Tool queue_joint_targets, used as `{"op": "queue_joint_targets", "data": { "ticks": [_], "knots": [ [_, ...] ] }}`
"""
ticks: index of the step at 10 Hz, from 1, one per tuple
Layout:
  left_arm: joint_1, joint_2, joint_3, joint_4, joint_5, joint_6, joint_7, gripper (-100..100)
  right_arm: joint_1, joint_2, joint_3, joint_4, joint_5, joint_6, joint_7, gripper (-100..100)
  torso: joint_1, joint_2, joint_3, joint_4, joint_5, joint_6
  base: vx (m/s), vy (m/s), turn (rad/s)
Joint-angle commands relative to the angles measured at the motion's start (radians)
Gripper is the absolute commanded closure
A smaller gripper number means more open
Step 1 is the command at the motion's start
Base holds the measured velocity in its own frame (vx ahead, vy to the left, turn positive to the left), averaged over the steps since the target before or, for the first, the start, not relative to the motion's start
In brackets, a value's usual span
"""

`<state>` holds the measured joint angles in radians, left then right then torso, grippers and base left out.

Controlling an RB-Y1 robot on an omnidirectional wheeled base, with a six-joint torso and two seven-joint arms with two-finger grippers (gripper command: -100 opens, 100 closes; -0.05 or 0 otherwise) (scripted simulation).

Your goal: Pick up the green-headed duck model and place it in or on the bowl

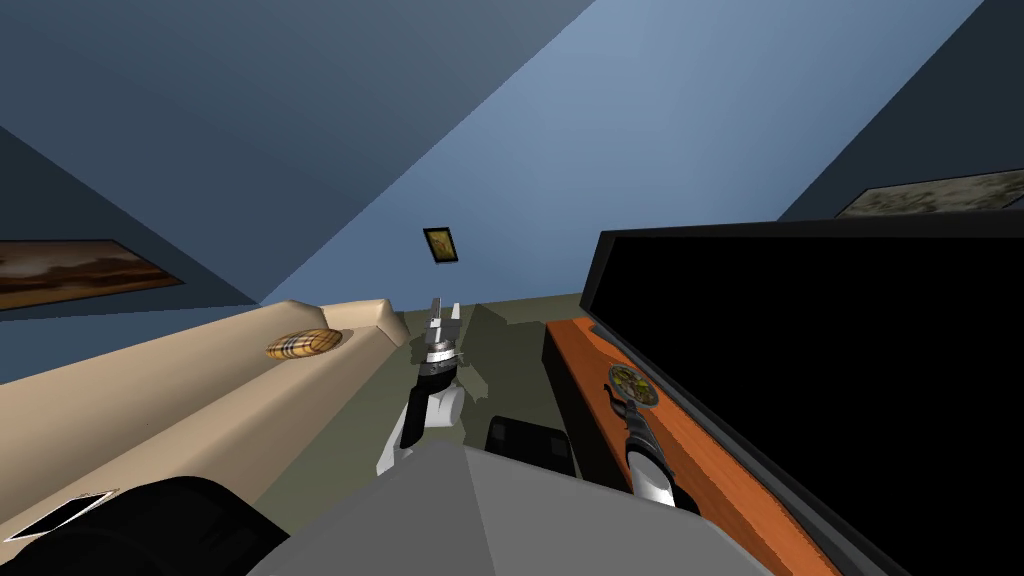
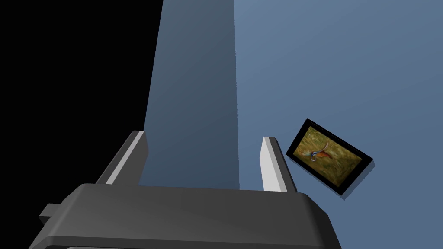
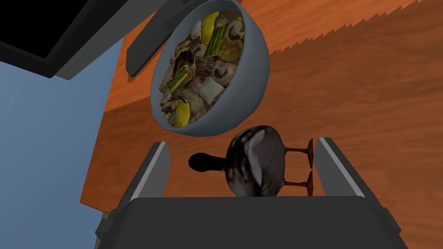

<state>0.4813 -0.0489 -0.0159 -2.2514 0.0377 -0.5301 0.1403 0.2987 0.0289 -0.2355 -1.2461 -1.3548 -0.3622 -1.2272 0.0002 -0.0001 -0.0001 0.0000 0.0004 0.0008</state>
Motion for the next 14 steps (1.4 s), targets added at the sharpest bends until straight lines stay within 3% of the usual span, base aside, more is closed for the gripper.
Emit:
{"op": "queue_joint_targets", "data": {
  "ticks": [1,2,3,4,8,9,10,12,13,14],
  "knots": [
    [0.000,0.000,0.000,0.000,0.000,0.000,0.000,0,-0.016,-0.002,0.011,0.033,0.017,-0.028,-0.030,-100,0.000,0.000,0.000,0.000,0.000,0.000,0.013,-0.047,0.079],
    [0.000,0.000,0.000,0.000,0.000,0.000,0.000,0,-0.026,-0.003,0.018,0.053,0.027,-0.045,-0.048,-100,-0.003,-0.001,0.000,0.000,0.000,0.000,0.020,-0.093,0.090],
    [0.000,0.000,0.000,0.000,0.000,0.000,0.000,0,-0.018,-0.003,0.015,0.040,0.021,-0.032,-0.036,-100,-0.006,-0.001,-0.001,0.000,-0.001,0.000,0.008,-0.046,0.021],
    [0.000,0.000,0.000,0.000,0.000,0.000,0.000,0,-0.019,-0.003,0.015,0.042,0.022,-0.036,-0.040,100,-0.003,-0.001,0.000,0.000,-0.001,0.000,0.002,-0.008,-0.002],
    [0.000,0.000,0.000,0.000,0.000,0.000,0.000,0,-0.019,-0.003,0.015,0.042,0.022,-0.036,-0.040,100,0.000,0.000,0.000,0.000,0.000,0.000,0.000,0.000,0.000],
    [0.000,0.000,0.000,0.000,0.000,0.000,0.000,0,-0.019,-0.003,0.015,0.042,0.022,-0.036,-0.040,0,0.000,0.001,0.000,0.000,0.000,0.000,0.000,0.000,0.000],
    [0.000,0.000,0.000,0.000,0.000,0.000,0.000,0,-0.006,-0.001,0.004,0.013,0.007,-0.011,-0.012,100,0.000,0.001,0.001,0.000,0.000,0.000,-0.015,0.054,-0.089],
    [0.000,0.000,0.000,0.000,0.000,0.000,0.000,0,-0.003,0.001,0.003,0.007,0.004,-0.010,-0.009,100,0.006,0.003,0.002,0.001,0.002,0.000,-0.016,0.059,-0.055],
    [0.000,0.000,0.000,0.000,0.000,0.000,0.000,0,-0.001,0.002,0.001,0.005,0.003,-0.006,-0.004,0,0.004,0.002,0.001,0.001,0.001,0.000,-0.003,0.007,0.002],
    [0.000,0.000,0.000,0.000,0.000,0.000,0.000,0,-0.001,-0.039,-0.001,0.002,0.002,0.000,-0.002,100,0.002,0.001,0.001,0.001,0.001,0.000,-0.001,0.021,-0.015]
  ]
}}
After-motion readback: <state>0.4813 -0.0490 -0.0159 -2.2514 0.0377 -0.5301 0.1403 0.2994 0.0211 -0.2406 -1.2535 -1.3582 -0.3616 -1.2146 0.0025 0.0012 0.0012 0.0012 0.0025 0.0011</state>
